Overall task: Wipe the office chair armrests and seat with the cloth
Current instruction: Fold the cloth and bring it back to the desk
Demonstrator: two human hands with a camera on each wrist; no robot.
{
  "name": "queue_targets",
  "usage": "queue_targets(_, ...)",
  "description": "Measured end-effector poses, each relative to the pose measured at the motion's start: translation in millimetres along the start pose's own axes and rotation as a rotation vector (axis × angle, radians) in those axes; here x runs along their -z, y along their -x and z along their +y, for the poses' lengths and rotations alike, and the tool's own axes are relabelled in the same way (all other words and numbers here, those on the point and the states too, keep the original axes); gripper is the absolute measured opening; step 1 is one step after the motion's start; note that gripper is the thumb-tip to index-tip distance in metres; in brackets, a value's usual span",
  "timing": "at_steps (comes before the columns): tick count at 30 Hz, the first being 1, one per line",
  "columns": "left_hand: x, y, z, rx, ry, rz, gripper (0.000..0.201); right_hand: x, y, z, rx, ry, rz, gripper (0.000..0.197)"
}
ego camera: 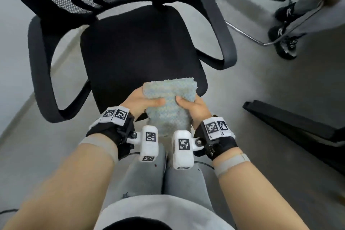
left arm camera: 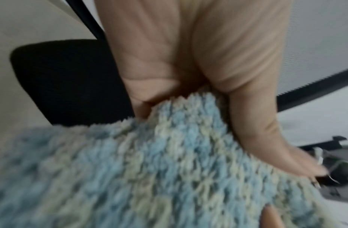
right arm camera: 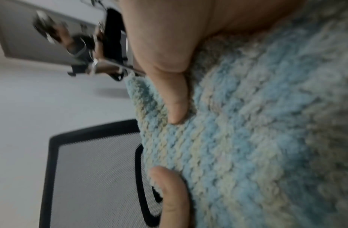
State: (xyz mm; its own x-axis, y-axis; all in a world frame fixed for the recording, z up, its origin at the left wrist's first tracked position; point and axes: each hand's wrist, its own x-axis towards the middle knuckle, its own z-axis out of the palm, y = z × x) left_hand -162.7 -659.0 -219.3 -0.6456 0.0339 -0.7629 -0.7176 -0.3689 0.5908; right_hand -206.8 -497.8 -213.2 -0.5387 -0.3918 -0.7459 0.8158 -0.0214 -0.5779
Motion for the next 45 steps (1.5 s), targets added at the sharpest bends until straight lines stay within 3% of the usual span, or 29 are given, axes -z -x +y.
queue_targets(2, -17.9, 5.3, 8.7, 0.003, -0.043, -0.046, 0.067, 12.0, 14.5, 1.1, 0.063, -0.04, 0.089, 0.03)
queue_targets(5, -58.8, 15.6, 19.5, 0.04, -0.141, -0.157, 0.034, 37.1, 46.9, 1.5, 0.174, -0.123, 0.24, 0.012)
queue_targets(8, -108.0, 26.1, 19.6, 0.104, -0.205, -0.295, 0.018, 64.8, 85.8, 5.1, 0.286, -0.208, 0.386, 0.015)
queue_targets(11, -166.1, 31.4, 7.1, 0.11, -0.314, -0.351, 0.025, 93.6, 132.8, 15.1, 0.399, -0.315, 0.53, 0.009)
queue_targets(15, -249.4, 42.4, -27.2, 0.138, -0.539, -0.444, 0.045, 135.0, 200.9, 42.3, 0.51, -0.492, 0.742, 0.015)
queue_targets(17, -302.7, 60.0, -57.4, 0.15, -0.672, -0.566, 0.042, 164.4, 244.3, 68.0, 0.557, -0.605, 0.866, 0.019)
queue_targets(20, -344.8, 75.2, -80.5, 0.133, -0.76, -0.665, 0.04, 180.6, 278.9, 88.1, 0.579, -0.661, 0.98, 0.031)
queue_targets(25, -447.5, 126.1, -149.5, 0.135, -0.995, -0.916, 0.042, 230.6, 376.1, 137.7, 0.635, -0.825, 1.171, 0.031)
queue_targets(31, -535.0, 170.7, -216.9, 0.069, -1.279, -1.106, 0.027, 277.6, 438.2, 184.2, 0.558, -1.005, 1.363, 0.037)
queue_targets(37, -578.7, 175.5, -260.4, -0.087, -1.568, -1.202, 0.016, 303.2, 451.0, 215.2, 0.397, -1.034, 1.472, 0.033)
queue_targets(41, -600.5, 170.3, -260.4, -0.159, -1.756, -1.235, 0.021, 316.7, 446.3, 215.9, 0.22, -0.9, 1.506, 0.034)
queue_targets(45, -617.4, 165.6, -248.4, -0.106, -1.867, -1.274, 0.023, 321.7, 450.6, 207.6, 0.06, -0.724, 1.516, 0.041)
